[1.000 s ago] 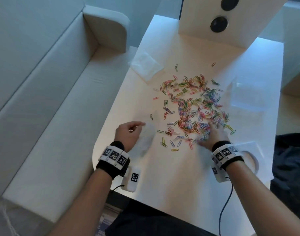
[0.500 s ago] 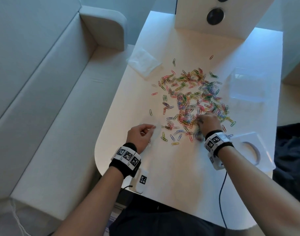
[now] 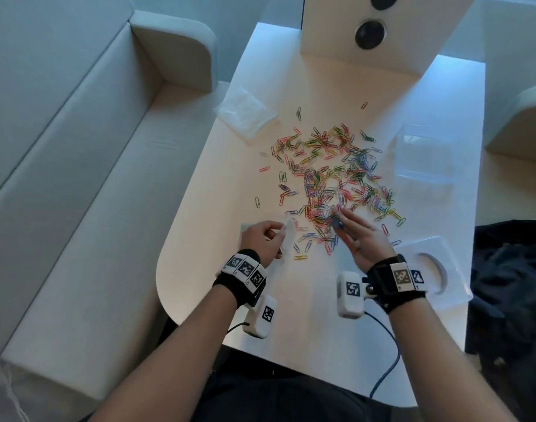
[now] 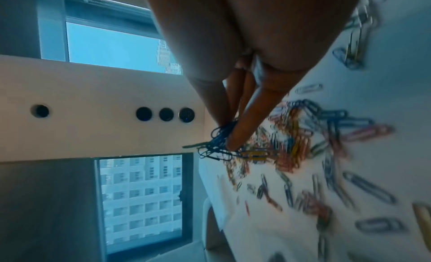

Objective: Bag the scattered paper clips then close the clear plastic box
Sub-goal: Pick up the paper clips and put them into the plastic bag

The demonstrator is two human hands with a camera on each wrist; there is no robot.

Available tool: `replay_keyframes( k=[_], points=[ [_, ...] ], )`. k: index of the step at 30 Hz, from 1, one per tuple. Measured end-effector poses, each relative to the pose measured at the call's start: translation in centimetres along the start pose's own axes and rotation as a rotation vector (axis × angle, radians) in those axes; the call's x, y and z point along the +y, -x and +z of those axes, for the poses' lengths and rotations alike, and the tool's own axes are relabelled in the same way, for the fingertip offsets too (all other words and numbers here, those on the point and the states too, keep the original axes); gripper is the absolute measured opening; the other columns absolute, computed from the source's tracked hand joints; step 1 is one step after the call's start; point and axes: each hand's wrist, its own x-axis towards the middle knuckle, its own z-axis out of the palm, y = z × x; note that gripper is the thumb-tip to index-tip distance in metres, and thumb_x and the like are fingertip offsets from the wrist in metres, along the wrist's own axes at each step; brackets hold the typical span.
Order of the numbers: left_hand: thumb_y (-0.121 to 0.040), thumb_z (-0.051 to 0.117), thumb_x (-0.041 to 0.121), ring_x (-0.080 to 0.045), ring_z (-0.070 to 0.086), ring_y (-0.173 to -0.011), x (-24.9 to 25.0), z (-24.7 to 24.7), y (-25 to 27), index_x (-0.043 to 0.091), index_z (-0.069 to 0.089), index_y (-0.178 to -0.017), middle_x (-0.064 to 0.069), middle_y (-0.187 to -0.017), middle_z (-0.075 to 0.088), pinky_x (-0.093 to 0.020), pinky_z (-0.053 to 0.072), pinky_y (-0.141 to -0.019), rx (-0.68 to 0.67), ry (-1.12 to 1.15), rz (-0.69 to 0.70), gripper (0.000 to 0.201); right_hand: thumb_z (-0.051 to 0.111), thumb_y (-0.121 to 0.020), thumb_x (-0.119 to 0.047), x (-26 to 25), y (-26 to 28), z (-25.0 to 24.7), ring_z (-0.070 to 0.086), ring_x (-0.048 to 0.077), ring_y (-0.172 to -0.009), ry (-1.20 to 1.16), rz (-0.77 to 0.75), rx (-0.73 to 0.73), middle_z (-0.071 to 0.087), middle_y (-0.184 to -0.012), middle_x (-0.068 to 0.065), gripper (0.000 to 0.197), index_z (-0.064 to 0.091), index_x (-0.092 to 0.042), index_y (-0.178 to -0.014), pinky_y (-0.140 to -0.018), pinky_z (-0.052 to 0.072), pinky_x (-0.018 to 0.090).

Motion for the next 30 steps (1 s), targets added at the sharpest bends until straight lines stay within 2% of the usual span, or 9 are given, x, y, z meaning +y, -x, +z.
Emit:
replay_keyframes(
  k=[4,9,13,15,18,21,24,27,30],
  points=[
    [-0.092,0.063,0.025,-0.01,0.064,-0.05,0.6,0.8,0.1,0.014,0.07,-0.108,-0.005,-0.072,0.066,-0.032,0.062,-0.067,-0.013,0.021,-0.009,0.021,0.065,-0.076,0.0,1.7,0.5,2.1,0.071,0.023,-0.092,-0.006,0.077,-0.063,0.069,-0.108,0.017,0.034,0.064,-0.001,-0.11,-0.071,0.059,0.025],
    [-0.093,0.063,0.019,-0.015,0.065,-0.055,1.2,1.2,0.4,0.009,0.068,-0.11,-0.005,-0.066,0.067,-0.035,0.062,-0.066,-0.008,0.083,-0.019,0.021,0.057,-0.088,0.01,3.9,0.0,3.6,0.07,0.026,-0.086,0.17,0.102,-0.069,0.067,-0.103,0.02,0.039,0.055,-0.002,-0.124,-0.076,0.061,0.031],
    [-0.094,0.06,0.013,-0.016,0.065,-0.059,1.5,1.1,0.7,0.009,0.069,-0.109,-0.005,-0.07,0.065,-0.034,0.062,-0.067,-0.009,0.121,-0.018,0.018,0.057,-0.088,0.012,5.4,-0.8,4.2,0.069,0.03,-0.096,0.496,0.039,-0.023,0.065,-0.113,0.023,0.039,0.06,-0.005,-0.123,-0.086,0.058,0.036],
    [-0.094,0.059,0.01,-0.018,0.065,-0.061,1.6,1.0,0.8,0.009,0.069,-0.109,-0.007,-0.072,0.065,-0.032,0.062,-0.067,-0.005,0.13,-0.01,0.019,0.062,-0.084,0.006,5.9,-1.1,4.5,0.068,0.025,-0.1,0.729,-0.022,-0.007,0.067,-0.115,0.014,0.042,0.063,-0.014,-0.121,-0.091,0.056,0.038],
    [-0.094,0.06,0.011,-0.019,0.067,-0.063,1.5,0.9,0.7,0.01,0.07,-0.11,-0.01,-0.079,0.068,-0.028,0.061,-0.068,0.0,0.111,0.001,0.019,0.069,-0.08,-0.004,5.9,-0.8,4.8,0.068,0.016,-0.094,1.093,-0.158,-0.01,0.07,-0.109,0.003,0.042,0.064,-0.018,-0.119,-0.086,0.057,0.034],
    [-0.093,0.06,0.011,-0.017,0.069,-0.063,1.1,0.5,0.6,0.014,0.072,-0.108,-0.008,-0.081,0.072,-0.026,0.061,-0.07,0.011,0.056,0.022,0.02,0.073,-0.081,-0.014,5.7,-0.4,5.3,0.068,0.014,-0.088,1.367,-0.277,-0.043,0.073,-0.098,0.001,0.025,0.071,-0.013,-0.106,-0.085,0.056,0.028],
    [-0.092,0.062,0.011,-0.018,0.069,-0.064,0.7,0.3,0.6,0.016,0.074,-0.107,-0.004,-0.078,0.071,-0.029,0.061,-0.073,-0.02,0.006,0.067,0.02,0.068,-0.087,-0.015,5.7,-0.1,5.9,0.067,0.012,-0.081,1.544,-0.276,-0.176,0.075,-0.09,0.002,0.013,0.077,-0.014,-0.096,-0.08,0.055,0.026],
    [-0.093,0.06,0.011,-0.015,0.066,-0.062,0.7,0.0,0.9,0.015,0.073,-0.111,-0.005,-0.073,0.069,-0.029,0.06,-0.072,-0.068,-0.02,0.11,0.023,0.058,-0.089,-0.01,5.4,-0.5,6.4,0.063,0.017,-0.078,1.702,-0.263,-0.159,0.074,-0.09,0.005,0.02,0.077,-0.014,-0.096,-0.073,0.05,0.025],
    [-0.093,0.06,0.011,-0.017,0.066,-0.063,0.8,-0.4,1.0,0.016,0.071,-0.114,-0.004,-0.074,0.068,-0.024,0.059,-0.07,-0.05,-0.059,0.143,0.024,0.057,-0.084,-0.006,5.7,-0.8,6.8,0.066,0.025,-0.085,1.591,-0.127,-0.192,0.073,-0.093,0.009,0.021,0.074,-0.01,-0.096,-0.076,0.055,0.033]
  ],
)
